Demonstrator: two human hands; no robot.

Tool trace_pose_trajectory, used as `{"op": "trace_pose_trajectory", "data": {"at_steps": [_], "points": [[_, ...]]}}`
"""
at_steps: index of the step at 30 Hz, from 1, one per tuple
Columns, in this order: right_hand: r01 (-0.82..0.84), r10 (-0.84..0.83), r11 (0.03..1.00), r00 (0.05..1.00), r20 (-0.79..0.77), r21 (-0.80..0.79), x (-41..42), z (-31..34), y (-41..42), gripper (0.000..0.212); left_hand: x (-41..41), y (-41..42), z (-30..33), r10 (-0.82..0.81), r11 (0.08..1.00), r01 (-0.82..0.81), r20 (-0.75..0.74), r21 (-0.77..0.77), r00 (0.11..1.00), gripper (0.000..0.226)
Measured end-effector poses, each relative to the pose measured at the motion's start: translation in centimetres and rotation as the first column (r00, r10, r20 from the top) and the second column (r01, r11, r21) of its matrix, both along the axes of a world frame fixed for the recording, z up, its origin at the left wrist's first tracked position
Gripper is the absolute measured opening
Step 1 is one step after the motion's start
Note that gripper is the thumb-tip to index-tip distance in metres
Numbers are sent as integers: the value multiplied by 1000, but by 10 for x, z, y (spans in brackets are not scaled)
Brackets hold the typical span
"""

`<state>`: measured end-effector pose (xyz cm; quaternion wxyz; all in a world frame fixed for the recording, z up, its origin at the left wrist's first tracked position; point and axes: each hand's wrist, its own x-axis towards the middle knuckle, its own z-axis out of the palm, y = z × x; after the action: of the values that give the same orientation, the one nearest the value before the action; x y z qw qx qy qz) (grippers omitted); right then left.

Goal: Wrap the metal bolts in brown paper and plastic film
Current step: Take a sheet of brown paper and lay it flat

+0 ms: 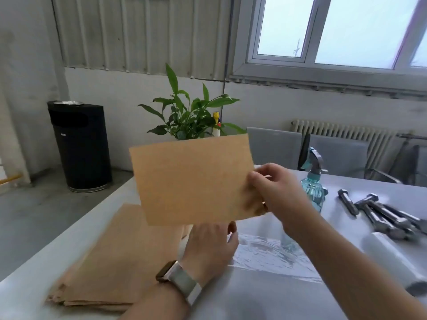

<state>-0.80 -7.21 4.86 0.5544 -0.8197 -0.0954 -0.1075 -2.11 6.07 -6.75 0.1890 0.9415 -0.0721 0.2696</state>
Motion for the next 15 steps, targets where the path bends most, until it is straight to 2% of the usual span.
{"op": "trace_pose_trajectory", "data": {"at_steps": [2, 3, 4, 5, 6, 7, 8, 9, 10, 11, 13, 15], "points": [[54, -39, 989, 993, -114, 139, 4, -8, -56, 9, 2, 4, 4, 74, 993, -84, -126, -79, 989, 23], [96, -75, 984, 987, -140, 152, 3, -17, -81, 9, 4, 6, 9, 43, 968, -92, -203, -235, 978, 22], [137, -112, 979, 981, -160, 154, 0, -26, -103, 9, 5, 6, 14, -71, 880, -70, -277, -470, 958, 21], [169, -141, 974, 974, -179, 154, -4, -35, -121, 8, 5, 6, 20, -223, 707, -47, -286, -706, 932, 21], [193, -164, 971, 967, -197, 142, -8, -45, -137, 7, 4, 7, 24, -348, 503, -15, -219, -864, 912, 22], [213, -185, 970, 960, -210, 116, -13, -54, -148, 7, 3, 7, 26, -421, 373, 20, -151, -927, 894, 22], [222, -200, 972, 955, -219, 81, -16, -62, -158, 6, 3, 6, 26, -459, 303, 28, -120, -953, 880, 22], [224, -208, 973, 951, -230, 46, -19, -69, -164, 6, 3, 5, 26, -472, 282, 21, -119, -959, 873, 23], [221, -211, 975, 947, -242, 16, -21, -74, -169, 5, 3, 2, 24, -460, 294, 8, -135, -956, 878, 23], [216, -212, 976, 944, -252, -12, -23, -79, -172, 3, 3, -2, 23, -428, 357, 6, -158, -934, 890, 21], [205, -219, 975, 943, -251, -84, -25, -85, -174, 3, 4, -3, 15, -361, 566, 35, -209, -824, 909, 17], [188, -230, 962, 949, -215, -199, -25, -89, -175, 5, 3, -2, 9, -350, 707, 89, -239, -701, 906, 23]]}}
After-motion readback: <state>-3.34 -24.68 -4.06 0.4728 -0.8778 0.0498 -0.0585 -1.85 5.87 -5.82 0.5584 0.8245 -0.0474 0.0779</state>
